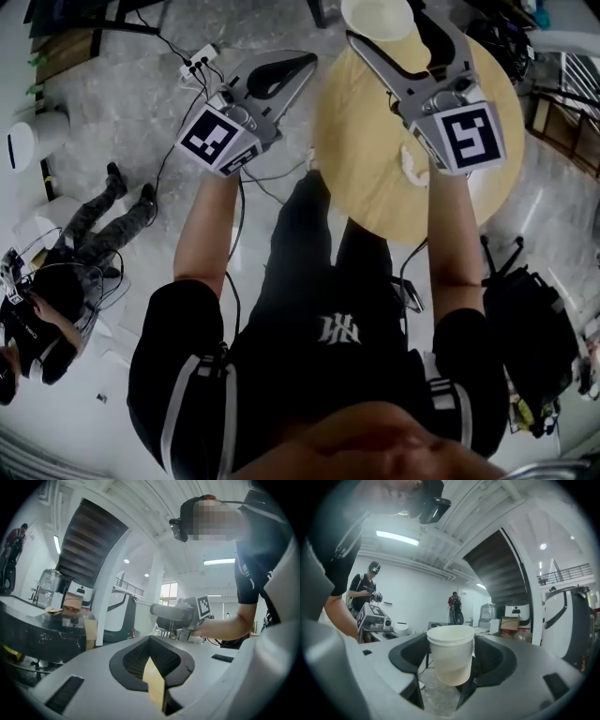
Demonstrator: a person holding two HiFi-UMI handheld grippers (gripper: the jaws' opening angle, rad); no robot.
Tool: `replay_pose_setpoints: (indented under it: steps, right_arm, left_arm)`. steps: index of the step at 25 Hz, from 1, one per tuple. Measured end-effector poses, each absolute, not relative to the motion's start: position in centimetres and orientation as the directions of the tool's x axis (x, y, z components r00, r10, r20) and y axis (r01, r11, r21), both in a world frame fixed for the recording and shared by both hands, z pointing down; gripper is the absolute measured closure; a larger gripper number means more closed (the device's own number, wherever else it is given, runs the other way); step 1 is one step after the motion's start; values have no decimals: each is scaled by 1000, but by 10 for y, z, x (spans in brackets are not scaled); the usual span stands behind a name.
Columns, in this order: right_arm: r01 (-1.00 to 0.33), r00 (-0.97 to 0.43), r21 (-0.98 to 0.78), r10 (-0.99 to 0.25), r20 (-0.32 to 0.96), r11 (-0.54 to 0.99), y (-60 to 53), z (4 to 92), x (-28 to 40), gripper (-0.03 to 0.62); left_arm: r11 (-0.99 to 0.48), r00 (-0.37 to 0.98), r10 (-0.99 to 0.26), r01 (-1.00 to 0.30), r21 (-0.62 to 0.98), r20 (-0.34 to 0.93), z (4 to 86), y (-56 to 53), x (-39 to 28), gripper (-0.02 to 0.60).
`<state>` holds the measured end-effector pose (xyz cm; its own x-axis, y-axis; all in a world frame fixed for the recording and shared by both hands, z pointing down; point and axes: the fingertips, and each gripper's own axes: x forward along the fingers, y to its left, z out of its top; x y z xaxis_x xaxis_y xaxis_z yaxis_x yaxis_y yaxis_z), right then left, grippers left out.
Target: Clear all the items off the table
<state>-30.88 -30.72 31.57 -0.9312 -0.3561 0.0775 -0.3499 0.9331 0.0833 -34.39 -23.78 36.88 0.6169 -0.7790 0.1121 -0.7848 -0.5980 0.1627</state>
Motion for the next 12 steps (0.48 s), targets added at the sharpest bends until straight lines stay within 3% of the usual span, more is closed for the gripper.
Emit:
replay_pose_setpoints:
  steps: [12]
  right_arm:
    - [-323,-945,122,-327,12,938,-416,284,-435,275]
  left_arm:
    - [-560,569,-810,-822,100,140,360,-285,-440,568]
